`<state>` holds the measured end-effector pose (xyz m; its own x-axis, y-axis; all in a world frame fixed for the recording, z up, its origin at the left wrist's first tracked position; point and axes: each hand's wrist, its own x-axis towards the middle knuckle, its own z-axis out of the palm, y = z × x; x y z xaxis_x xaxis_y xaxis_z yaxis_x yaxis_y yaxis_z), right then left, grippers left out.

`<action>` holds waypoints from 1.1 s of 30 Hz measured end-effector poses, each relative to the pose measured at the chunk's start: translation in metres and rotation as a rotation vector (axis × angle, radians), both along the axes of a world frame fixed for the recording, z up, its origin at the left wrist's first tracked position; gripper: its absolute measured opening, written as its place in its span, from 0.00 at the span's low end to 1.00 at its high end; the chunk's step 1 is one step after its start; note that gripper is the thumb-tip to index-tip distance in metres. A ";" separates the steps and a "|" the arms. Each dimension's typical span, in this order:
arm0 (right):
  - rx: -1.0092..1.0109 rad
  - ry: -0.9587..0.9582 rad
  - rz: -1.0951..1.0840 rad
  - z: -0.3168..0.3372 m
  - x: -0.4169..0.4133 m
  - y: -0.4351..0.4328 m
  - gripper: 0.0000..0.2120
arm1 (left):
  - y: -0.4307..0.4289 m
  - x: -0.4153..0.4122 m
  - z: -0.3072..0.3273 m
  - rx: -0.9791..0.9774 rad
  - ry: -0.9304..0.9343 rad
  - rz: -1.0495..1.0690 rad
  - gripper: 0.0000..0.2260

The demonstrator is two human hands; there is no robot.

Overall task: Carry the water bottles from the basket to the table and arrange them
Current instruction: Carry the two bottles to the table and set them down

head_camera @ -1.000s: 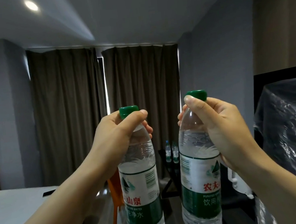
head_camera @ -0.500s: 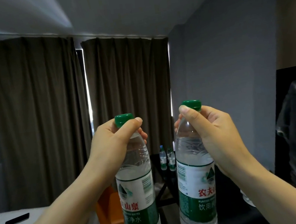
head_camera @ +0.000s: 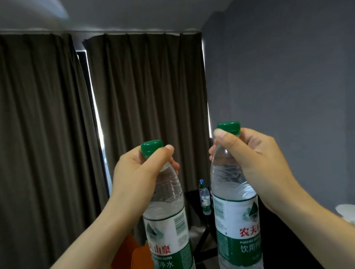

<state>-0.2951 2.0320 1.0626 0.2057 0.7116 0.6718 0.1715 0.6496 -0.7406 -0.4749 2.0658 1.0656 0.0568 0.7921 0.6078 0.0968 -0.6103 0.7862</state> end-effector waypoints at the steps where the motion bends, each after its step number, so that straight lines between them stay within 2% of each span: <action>1: 0.000 0.003 0.003 0.000 -0.001 0.016 0.17 | 0.016 -0.001 -0.001 0.001 -0.003 -0.001 0.13; 11: -0.066 0.030 -0.041 -0.011 -0.019 0.167 0.15 | 0.178 -0.018 -0.008 -0.019 -0.026 -0.081 0.14; 20: -0.055 0.088 -0.211 -0.014 -0.026 0.290 0.14 | 0.338 -0.011 -0.010 -0.005 0.002 -0.223 0.13; 25: -0.020 0.131 -0.287 -0.018 -0.017 0.346 0.14 | 0.412 0.014 -0.017 -0.031 -0.029 -0.328 0.12; 33: -0.092 0.083 -0.454 -0.042 0.039 0.432 0.13 | 0.512 0.082 -0.047 -0.134 -0.048 -0.461 0.10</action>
<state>-0.2563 2.4639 1.0205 0.5603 0.5931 0.5782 0.3613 0.4532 -0.8149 -0.3932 2.5782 1.0191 0.3953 0.7623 0.5124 -0.1981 -0.4740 0.8580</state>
